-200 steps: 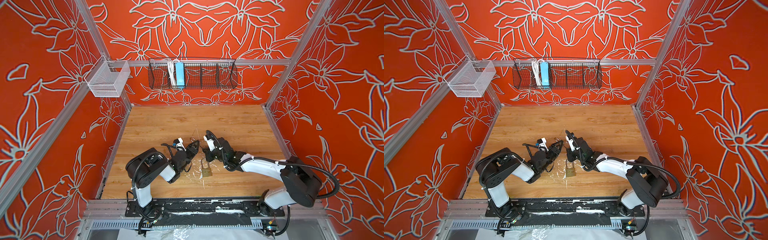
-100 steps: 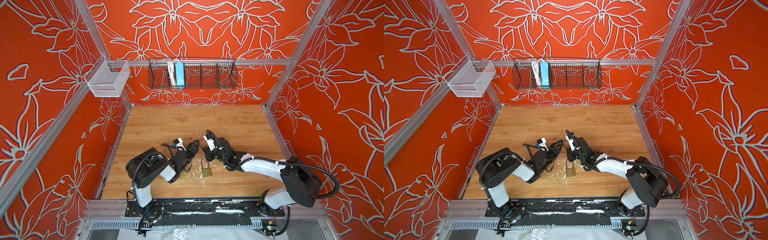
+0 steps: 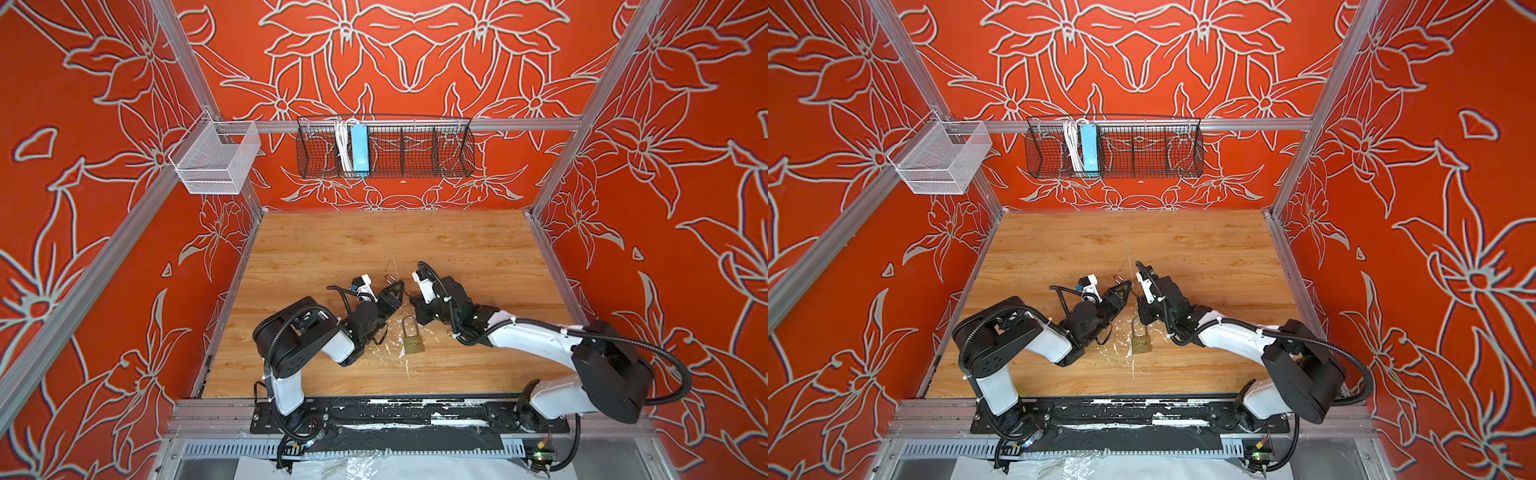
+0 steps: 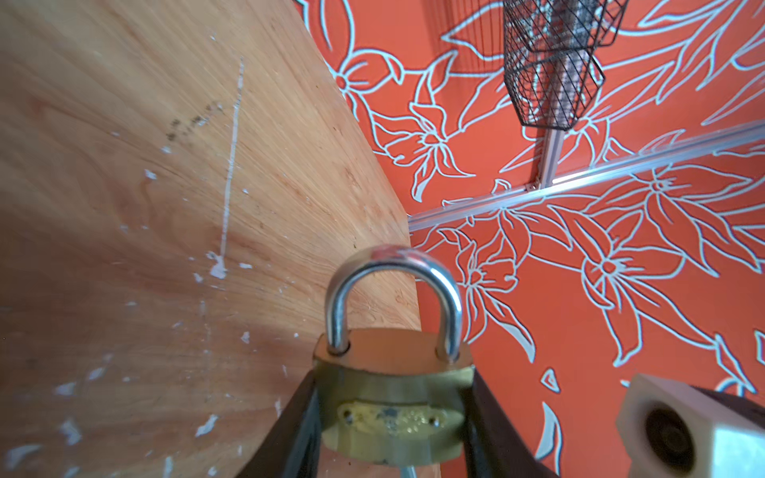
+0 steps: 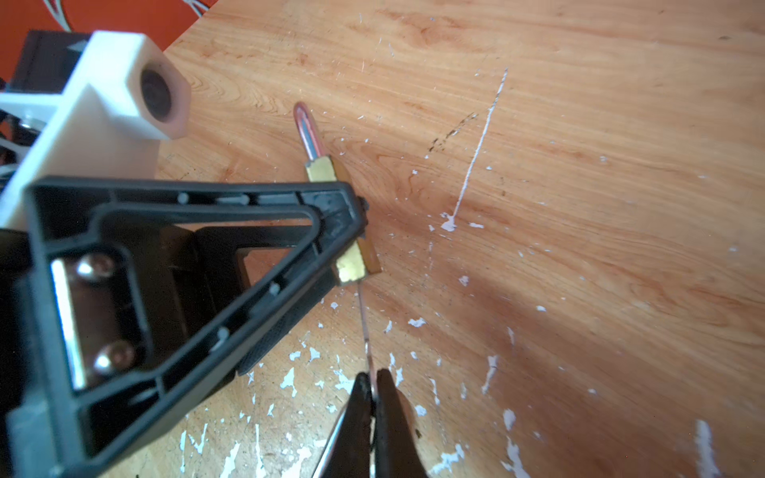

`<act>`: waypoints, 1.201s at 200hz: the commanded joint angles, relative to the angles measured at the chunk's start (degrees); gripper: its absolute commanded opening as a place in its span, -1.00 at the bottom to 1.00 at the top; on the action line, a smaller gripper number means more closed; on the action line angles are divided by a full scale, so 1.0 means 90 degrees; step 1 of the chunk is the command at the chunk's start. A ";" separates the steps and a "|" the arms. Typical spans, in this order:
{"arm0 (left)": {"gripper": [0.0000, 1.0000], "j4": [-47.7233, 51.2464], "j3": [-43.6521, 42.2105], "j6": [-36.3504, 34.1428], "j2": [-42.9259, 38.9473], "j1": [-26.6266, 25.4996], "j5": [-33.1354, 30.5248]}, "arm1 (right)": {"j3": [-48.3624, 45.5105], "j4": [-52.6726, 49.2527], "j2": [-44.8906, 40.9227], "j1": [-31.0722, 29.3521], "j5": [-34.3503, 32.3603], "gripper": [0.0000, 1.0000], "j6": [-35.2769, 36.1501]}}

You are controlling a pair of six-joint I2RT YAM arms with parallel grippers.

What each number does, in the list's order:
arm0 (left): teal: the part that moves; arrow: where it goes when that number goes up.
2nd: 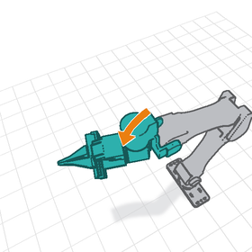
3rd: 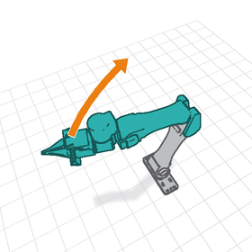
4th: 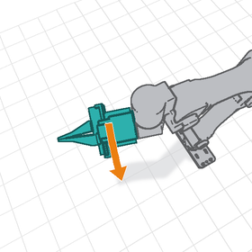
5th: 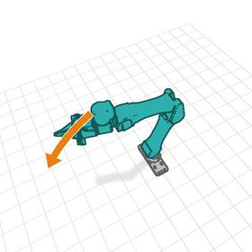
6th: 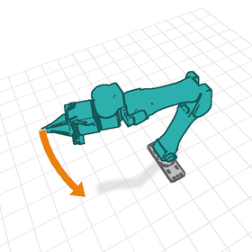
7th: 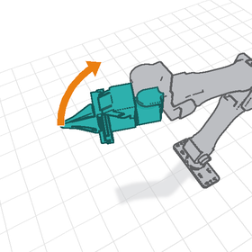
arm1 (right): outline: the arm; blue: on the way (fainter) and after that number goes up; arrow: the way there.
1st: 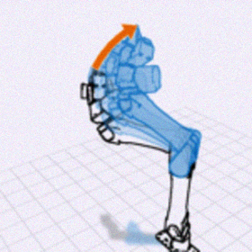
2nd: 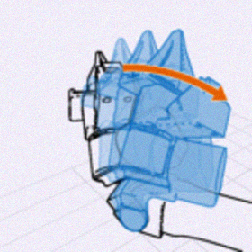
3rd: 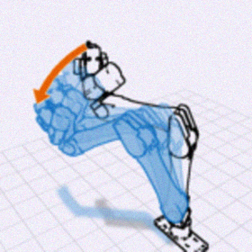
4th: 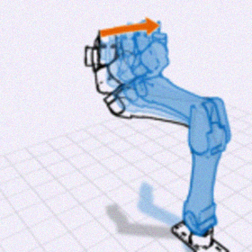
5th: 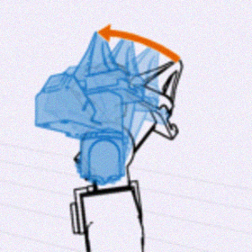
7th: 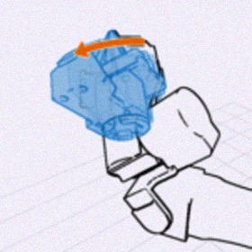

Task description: Unlock with the key

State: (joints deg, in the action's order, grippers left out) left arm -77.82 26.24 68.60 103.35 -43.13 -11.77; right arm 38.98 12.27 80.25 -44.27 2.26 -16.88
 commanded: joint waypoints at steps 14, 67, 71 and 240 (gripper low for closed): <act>-1.00 -0.0385 0.0122 0.0003 -0.0032 -0.0227 0.0751 | -0.0015 0.0860 -0.0185 0.0063 0.0024 -1.00 -0.0055; -1.00 -0.0381 0.0160 0.0081 -0.0026 -0.0265 0.0859 | 0.0054 0.0960 0.0003 0.0049 0.0332 -1.00 -0.0012; -1.00 -0.0386 0.0170 0.0026 -0.0020 -0.0274 0.0859 | 0.0042 0.0939 -0.0048 0.0054 0.0306 -1.00 0.0005; -1.00 -0.0386 0.0549 -0.0171 0.0133 -0.0612 0.1643 | -0.0221 0.1048 -0.0601 0.0095 0.0065 -1.00 0.0373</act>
State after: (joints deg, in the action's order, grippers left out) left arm -76.75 28.56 69.12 104.42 -44.60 -10.72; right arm 35.90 13.52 77.52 -43.33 2.17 -15.44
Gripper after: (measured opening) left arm 0.458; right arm 0.057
